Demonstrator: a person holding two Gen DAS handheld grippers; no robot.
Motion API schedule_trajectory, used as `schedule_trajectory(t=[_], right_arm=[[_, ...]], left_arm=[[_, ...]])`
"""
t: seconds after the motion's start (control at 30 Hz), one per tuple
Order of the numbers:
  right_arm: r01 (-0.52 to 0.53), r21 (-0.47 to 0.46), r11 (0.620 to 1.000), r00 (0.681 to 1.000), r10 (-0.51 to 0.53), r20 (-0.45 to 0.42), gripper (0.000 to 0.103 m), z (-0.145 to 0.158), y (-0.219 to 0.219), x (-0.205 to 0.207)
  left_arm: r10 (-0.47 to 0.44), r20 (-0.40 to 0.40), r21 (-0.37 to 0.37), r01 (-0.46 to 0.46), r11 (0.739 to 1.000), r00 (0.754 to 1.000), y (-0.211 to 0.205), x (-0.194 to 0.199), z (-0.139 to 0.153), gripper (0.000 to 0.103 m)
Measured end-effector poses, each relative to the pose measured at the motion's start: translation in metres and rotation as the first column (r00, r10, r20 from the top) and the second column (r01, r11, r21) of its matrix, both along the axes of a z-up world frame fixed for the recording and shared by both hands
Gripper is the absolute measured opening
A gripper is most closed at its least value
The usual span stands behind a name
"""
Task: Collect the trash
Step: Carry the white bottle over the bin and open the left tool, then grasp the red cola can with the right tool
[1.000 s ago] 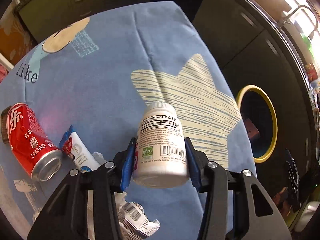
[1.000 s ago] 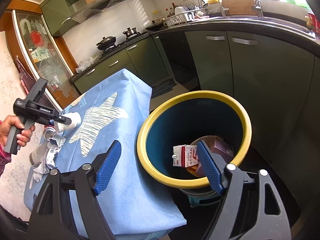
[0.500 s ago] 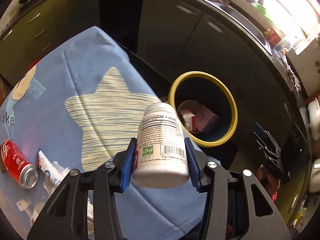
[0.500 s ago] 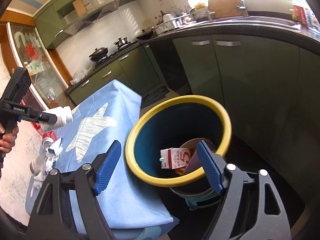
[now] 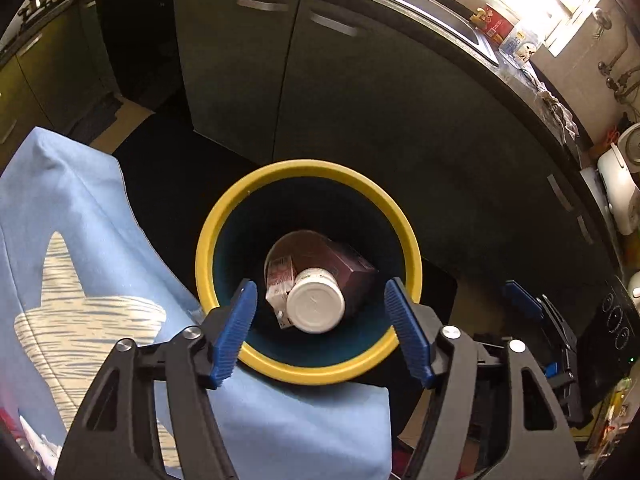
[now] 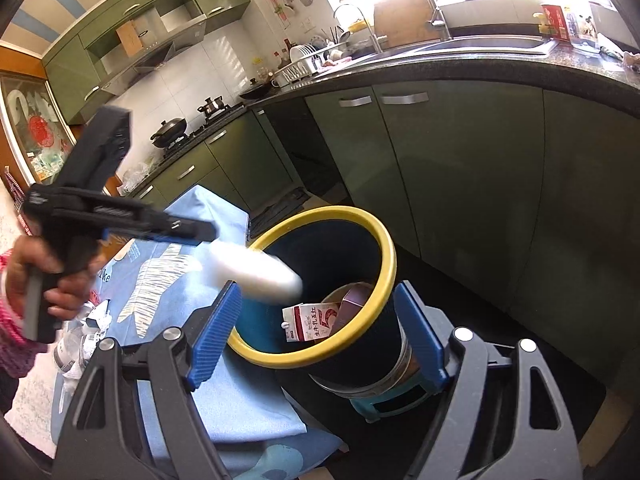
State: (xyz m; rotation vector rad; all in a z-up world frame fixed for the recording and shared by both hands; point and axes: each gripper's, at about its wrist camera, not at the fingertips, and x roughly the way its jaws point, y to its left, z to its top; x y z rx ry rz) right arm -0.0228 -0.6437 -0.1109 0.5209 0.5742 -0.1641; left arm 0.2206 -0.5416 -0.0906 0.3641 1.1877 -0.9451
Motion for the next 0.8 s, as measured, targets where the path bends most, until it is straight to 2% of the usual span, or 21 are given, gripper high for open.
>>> schedule_trajectory(t=[0.13, 0.33, 0.53, 0.7, 0.8], right_arm=[[-0.017, 0.003, 1.0, 1.0, 0.017, -0.005, 0.076, -0.002, 0.004, 0.006], [-0.055, 0.009, 0.998, 0.998, 0.055, -0.016, 0.076, -0.002, 0.017, 0.019], [-0.112, -0.032, 0.993, 0.993, 0.11, -0.042, 0.076, 0.01, 0.042, 0.036], [-0.159, -0.067, 0.985, 0.985, 0.154, -0.073, 0.076, 0.018, 0.073, 0.051], [-0.199, -0.091, 0.976, 0.977, 0.191, -0.094, 0.076, 0.022, 0.097, 0.064]], left_arm=[[0.0, 0.051, -0.045, 0.002, 0.999, 0.999, 0.016, -0.006, 0.011, 0.072], [0.083, 0.22, -0.11, -0.06, 0.992, 0.972, 0.073, -0.024, 0.031, 0.08], [0.196, 0.266, -0.139, -0.164, 0.977, 0.944, 0.136, -0.029, 0.035, 0.083], [0.296, 0.3, -0.17, -0.254, 0.952, 0.907, 0.209, -0.026, 0.039, 0.087], [0.362, 0.325, -0.194, -0.314, 0.93, 0.873, 0.258, -0.025, 0.043, 0.09]])
